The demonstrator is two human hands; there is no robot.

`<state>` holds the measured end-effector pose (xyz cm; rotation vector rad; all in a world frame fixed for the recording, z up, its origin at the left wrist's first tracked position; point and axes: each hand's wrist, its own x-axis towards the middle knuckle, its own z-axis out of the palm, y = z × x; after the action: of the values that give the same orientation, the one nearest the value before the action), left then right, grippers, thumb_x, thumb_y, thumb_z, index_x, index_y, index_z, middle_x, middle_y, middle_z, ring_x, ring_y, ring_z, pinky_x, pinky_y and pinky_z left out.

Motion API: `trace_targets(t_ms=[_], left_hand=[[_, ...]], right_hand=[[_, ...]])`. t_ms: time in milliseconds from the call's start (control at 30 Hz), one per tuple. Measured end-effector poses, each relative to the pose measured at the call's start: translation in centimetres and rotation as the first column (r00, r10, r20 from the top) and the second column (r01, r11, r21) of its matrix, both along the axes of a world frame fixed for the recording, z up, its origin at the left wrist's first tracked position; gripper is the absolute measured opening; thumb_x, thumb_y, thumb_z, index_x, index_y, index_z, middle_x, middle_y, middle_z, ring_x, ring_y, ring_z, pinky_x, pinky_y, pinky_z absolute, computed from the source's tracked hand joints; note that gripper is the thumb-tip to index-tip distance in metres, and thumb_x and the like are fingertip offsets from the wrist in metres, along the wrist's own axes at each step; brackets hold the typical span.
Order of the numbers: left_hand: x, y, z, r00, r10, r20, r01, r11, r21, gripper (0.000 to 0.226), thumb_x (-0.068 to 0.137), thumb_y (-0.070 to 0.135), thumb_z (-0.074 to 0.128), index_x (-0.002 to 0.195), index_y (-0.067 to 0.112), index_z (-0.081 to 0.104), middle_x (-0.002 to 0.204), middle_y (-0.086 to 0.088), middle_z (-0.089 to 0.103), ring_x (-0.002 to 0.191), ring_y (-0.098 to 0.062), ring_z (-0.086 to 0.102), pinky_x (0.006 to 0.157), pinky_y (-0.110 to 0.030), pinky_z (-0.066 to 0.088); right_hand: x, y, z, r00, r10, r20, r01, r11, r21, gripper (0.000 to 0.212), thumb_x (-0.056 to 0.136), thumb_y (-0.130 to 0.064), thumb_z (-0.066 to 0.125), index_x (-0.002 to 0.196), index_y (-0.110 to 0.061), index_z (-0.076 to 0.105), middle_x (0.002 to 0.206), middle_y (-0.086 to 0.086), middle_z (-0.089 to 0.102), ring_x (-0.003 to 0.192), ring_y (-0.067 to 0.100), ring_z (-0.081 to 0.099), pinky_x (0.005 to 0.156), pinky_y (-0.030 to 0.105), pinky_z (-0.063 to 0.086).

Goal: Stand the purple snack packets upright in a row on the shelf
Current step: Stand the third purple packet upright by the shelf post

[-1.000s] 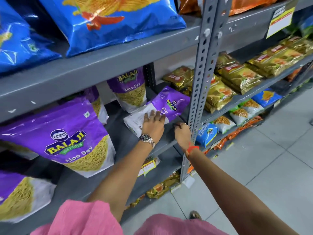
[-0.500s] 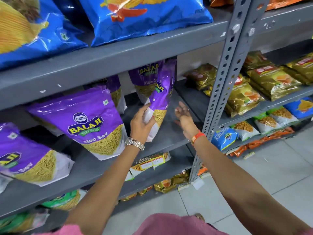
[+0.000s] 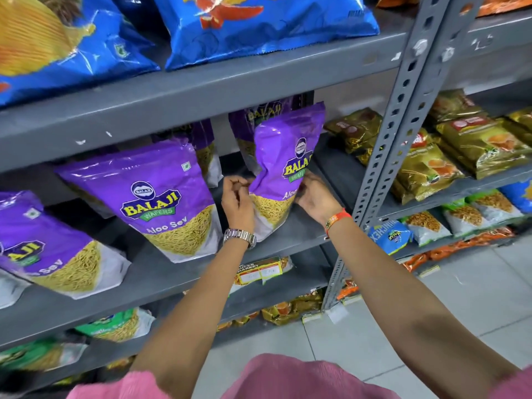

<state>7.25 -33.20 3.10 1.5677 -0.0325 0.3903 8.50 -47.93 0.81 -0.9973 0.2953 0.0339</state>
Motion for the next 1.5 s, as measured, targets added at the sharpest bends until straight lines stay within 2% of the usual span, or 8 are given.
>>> trace_targets(t_ms=[167, 300, 500, 633, 800, 1067, 1233, 1500], left_hand=[[1.0, -0.5, -0.8, 1.000, 0.000, -0.010, 0.000, 1.000, 0.001, 0.029, 0.084, 0.003, 0.033, 0.106, -0.006, 0.050, 0.092, 0.005, 0.057, 0.072, 0.022, 0.053, 0.067, 0.001, 0.038], [1.9, -0.7, -1.0, 0.990, 0.119, -0.070, -0.121, 0.993, -0.014, 0.035, 0.078, 0.014, 0.029, 0.096, -0.008, 0.050, 0.098, -0.033, 0.060, 0.080, -0.026, 0.057, 0.067, -0.024, 0.037], [0.6, 0.2, -1.7, 0.953, 0.013, -0.303, -0.102, 0.954, -0.283, 0.052, 0.085, 0.036, 0.041, 0.119, -0.002, 0.048, 0.128, -0.018, 0.055, 0.117, -0.031, 0.051, 0.106, -0.037, 0.039], [-0.4, 0.4, -3.0, 0.982, -0.040, -0.182, 0.008, 0.985, -0.170, 0.021, 0.085, 0.017, 0.054, 0.103, 0.006, 0.050, 0.091, 0.002, 0.059, 0.079, 0.010, 0.058, 0.073, -0.005, 0.045], [0.8, 0.2, -2.4, 0.991, 0.074, -0.111, -0.074, 0.997, 0.007, 0.029, 0.083, 0.008, 0.058, 0.064, 0.023, 0.043, 0.057, 0.004, 0.043, 0.044, 0.008, 0.044, 0.047, -0.006, 0.033], [2.6, 0.1, -1.4, 0.975, 0.106, -0.194, -0.128, 0.986, -0.102, 0.010, 0.080, 0.002, 0.062, 0.075, 0.010, 0.057, 0.072, -0.002, 0.057, 0.053, 0.010, 0.056, 0.054, -0.002, 0.042], [0.3, -0.5, -0.9, 0.975, 0.201, -0.098, -0.209, 0.975, -0.076, 0.025, 0.075, -0.001, 0.062, 0.099, -0.001, 0.052, 0.092, -0.001, 0.054, 0.082, -0.013, 0.054, 0.065, -0.012, 0.043], [-2.2, -1.3, -0.8, 0.923, -0.380, -0.064, 0.384, 0.918, 0.095, 0.061, 0.062, 0.028, 0.069, 0.117, 0.018, 0.045, 0.118, 0.003, 0.051, 0.104, 0.005, 0.051, 0.088, -0.007, 0.041]], right_hand=[[-0.3, -0.6, 1.8, 0.994, -0.063, 0.088, 0.075, 0.987, -0.145, 0.019, 0.092, -0.003, 0.043, 0.096, -0.018, 0.056, 0.088, -0.004, 0.066, 0.081, 0.010, 0.062, 0.066, 0.026, 0.050], [-1.1, -1.0, 2.4, 0.989, -0.128, 0.078, 0.141, 0.971, -0.195, 0.010, 0.092, -0.016, 0.052, 0.086, -0.024, 0.053, 0.087, -0.008, 0.063, 0.081, 0.004, 0.060, 0.069, 0.028, 0.048], [-1.8, -0.3, 1.8, 0.952, -0.281, 0.119, 0.301, 0.933, -0.199, 0.009, 0.092, -0.016, 0.052, 0.086, -0.022, 0.051, 0.088, -0.009, 0.061, 0.080, 0.001, 0.058, 0.062, 0.020, 0.047], [-1.9, -0.1, 1.7, 0.935, -0.330, 0.128, 0.352, 0.909, -0.223, 0.011, 0.090, -0.015, 0.055, 0.084, -0.023, 0.051, 0.088, -0.008, 0.060, 0.083, 0.002, 0.057, 0.054, 0.005, 0.048], [-2.0, -0.6, 1.5, 0.930, -0.349, 0.117, 0.368, 0.897, -0.244, 0.008, 0.087, -0.016, 0.059, 0.085, -0.020, 0.053, 0.086, -0.006, 0.060, 0.081, 0.005, 0.058, 0.067, 0.016, 0.048], [-2.5, -0.7, 1.3, 0.914, -0.396, 0.090, 0.406, 0.883, -0.237, 0.012, 0.085, -0.014, 0.063, 0.078, -0.021, 0.055, 0.084, -0.002, 0.063, 0.086, 0.016, 0.060, 0.089, 0.037, 0.049], [-3.3, 0.5, 1.2, 0.826, -0.552, 0.114, 0.563, 0.805, -0.187, 0.018, 0.084, -0.011, 0.063, 0.075, -0.022, 0.053, 0.077, -0.003, 0.058, 0.075, 0.010, 0.056, 0.076, 0.023, 0.047], [-6.2, 2.5, -0.5, 0.860, -0.437, 0.263, 0.494, 0.841, -0.220, 0.022, 0.085, -0.013, 0.056, 0.064, -0.018, 0.053, 0.059, -0.012, 0.057, 0.062, 0.001, 0.054, 0.066, 0.018, 0.045]])
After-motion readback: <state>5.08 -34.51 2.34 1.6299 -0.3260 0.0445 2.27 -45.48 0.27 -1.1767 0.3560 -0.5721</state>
